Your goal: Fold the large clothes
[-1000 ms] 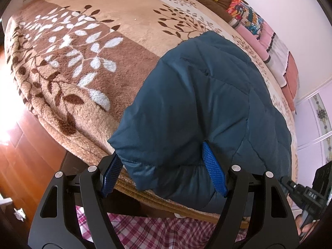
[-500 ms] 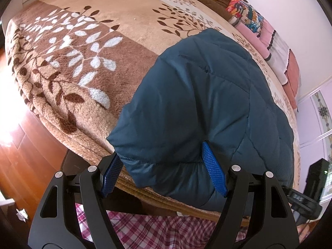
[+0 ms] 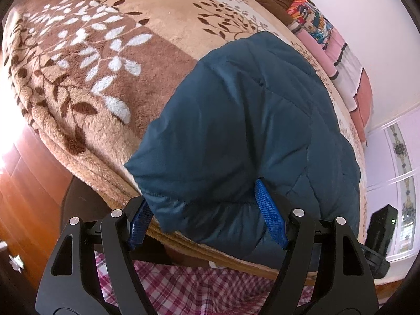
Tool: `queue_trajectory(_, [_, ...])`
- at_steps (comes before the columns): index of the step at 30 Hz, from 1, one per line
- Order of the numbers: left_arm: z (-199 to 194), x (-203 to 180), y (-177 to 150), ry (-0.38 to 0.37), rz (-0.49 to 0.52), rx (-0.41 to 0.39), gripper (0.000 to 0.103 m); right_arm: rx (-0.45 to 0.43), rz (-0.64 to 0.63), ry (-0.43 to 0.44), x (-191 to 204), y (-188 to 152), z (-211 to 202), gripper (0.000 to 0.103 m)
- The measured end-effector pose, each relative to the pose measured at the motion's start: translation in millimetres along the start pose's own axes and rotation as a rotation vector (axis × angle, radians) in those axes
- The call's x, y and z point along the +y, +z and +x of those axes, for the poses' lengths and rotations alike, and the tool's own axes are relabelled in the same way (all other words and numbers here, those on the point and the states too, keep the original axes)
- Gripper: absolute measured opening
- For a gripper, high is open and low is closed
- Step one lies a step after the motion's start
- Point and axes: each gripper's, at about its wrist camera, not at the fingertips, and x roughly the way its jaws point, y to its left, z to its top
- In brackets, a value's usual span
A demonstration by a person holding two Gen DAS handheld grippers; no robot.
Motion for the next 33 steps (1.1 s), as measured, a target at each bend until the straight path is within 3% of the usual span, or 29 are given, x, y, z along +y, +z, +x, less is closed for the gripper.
queue_trajectory(5, [-1, 1, -1, -0.007, -0.004, -0.003, 0.073, -0.016, -0.040, 0.044, -1, -19, -31, 0.026])
queue_trajectory(7, [-1, 2, -1, -0.009, 0.001, -0.003, 0.073, -0.014, -0.067, 0.054, 0, -30, -41, 0.026])
queue_trajectory(13, [-6, -2, -3, -0.006, 0.025, -0.021, 0.057, 0.046, -0.105, 0.054, 1, -58, -39, 0.026])
queue_trajectory(20, [-13, -6, -3, -0.007, 0.052, -0.047, 0.030, 0.083, -0.148, -0.019, 6, -55, -10, 0.026])
queue_trajectory(27, [-17, -9, -2, 0.002, 0.078, -0.071, 0.018, 0.095, -0.116, 0.026, -3, -50, -13, 0.026])
queue_trajectory(29, [-19, -11, -2, 0.004, 0.087, -0.078, 0.018, 0.053, -0.121, 0.066, -2, -50, -32, 0.026])
queue_trajectory(33, [-21, -14, -1, 0.005, 0.096, -0.089, 0.016, -0.152, -0.089, 0.064, -19, -43, -91, 0.026])
